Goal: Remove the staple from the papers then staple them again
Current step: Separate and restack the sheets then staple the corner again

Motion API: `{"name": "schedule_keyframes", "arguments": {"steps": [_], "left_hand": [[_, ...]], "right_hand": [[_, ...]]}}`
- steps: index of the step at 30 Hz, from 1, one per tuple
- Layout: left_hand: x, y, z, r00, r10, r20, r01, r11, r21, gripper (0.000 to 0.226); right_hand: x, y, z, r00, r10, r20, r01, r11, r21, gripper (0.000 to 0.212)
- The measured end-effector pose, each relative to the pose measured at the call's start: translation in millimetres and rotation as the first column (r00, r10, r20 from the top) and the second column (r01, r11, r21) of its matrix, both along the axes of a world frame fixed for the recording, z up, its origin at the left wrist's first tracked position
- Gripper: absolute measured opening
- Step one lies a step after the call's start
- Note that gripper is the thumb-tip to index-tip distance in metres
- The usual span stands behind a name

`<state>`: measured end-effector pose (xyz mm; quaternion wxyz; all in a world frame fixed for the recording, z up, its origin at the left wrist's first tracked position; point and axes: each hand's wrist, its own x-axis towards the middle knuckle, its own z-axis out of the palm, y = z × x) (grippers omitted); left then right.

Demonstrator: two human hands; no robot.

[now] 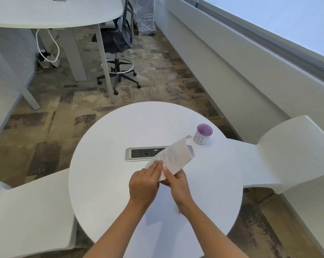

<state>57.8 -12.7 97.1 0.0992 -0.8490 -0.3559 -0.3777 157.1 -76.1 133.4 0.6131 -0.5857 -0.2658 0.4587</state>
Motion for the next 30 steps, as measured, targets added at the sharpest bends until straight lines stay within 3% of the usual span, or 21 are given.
{"name": "schedule_keyframes", "arguments": {"steps": [3, 5, 8, 10, 13, 16, 19, 21, 24, 26, 30], "left_hand": [[4.3, -7.3, 1.3, 0.994, -0.109, 0.002, 0.109, 0.988, -0.113, 0.041], [2.5, -11.8, 1.7, 0.970, -0.241, 0.034, 0.241, 0.933, -0.268, 0.050], [-6.8, -14.4, 5.5, 0.903, -0.367, 0.223, 0.427, 0.709, -0.562, 0.071], [-10.2, -11.0, 8.1, 0.870, -0.315, 0.380, 0.493, 0.597, -0.633, 0.073], [-9.1, -1.0, 16.1, 0.845, -0.066, 0.531, 0.479, 0.535, -0.696, 0.085], [-10.1, 16.1, 22.1, 0.857, 0.155, 0.492, 0.374, 0.470, -0.800, 0.111], [-15.7, 35.0, 23.9, 0.891, 0.201, 0.408, 0.325, 0.346, -0.880, 0.123], [-19.3, 43.6, 23.3, 0.875, 0.166, 0.454, 0.416, 0.218, -0.883, 0.105], [-22.1, 48.4, 19.6, 0.808, 0.159, 0.567, 0.561, 0.085, -0.823, 0.047], [-22.8, 46.0, 18.8, 0.798, 0.171, 0.578, 0.568, 0.106, -0.816, 0.025], [-21.7, 42.0, 16.4, 0.792, 0.229, 0.566, 0.535, 0.186, -0.824, 0.017]], "right_hand": [[11.2, -0.7, -1.0, 0.994, -0.111, -0.023, 0.111, 0.994, -0.012, 0.022], [22.3, -2.0, 0.1, 0.986, -0.162, -0.027, 0.162, 0.987, -0.025, 0.021], [44.7, -6.6, 2.6, 0.990, -0.143, 0.015, 0.143, 0.989, -0.032, 0.024], [60.1, -11.8, 4.5, 0.995, -0.093, 0.042, 0.095, 0.994, -0.047, 0.024], [79.5, -19.7, 8.9, 0.996, 0.018, 0.082, -0.012, 0.998, -0.068, 0.020], [92.1, -26.2, 14.1, 0.986, 0.121, 0.115, -0.111, 0.990, -0.087, 0.020], [98.1, -29.2, 15.4, 0.977, 0.181, 0.115, -0.169, 0.979, -0.111, 0.017], [100.1, -28.2, 12.9, 0.974, 0.192, 0.118, -0.177, 0.976, -0.125, 0.019], [99.7, -25.1, 8.0, 0.980, 0.167, 0.112, -0.153, 0.980, -0.124, 0.017], [99.3, -22.6, 3.4, 0.986, 0.132, 0.105, -0.118, 0.985, -0.125, 0.015], [100.2, -17.9, -9.8, 0.987, 0.116, 0.115, -0.100, 0.986, -0.136, 0.014]]}}
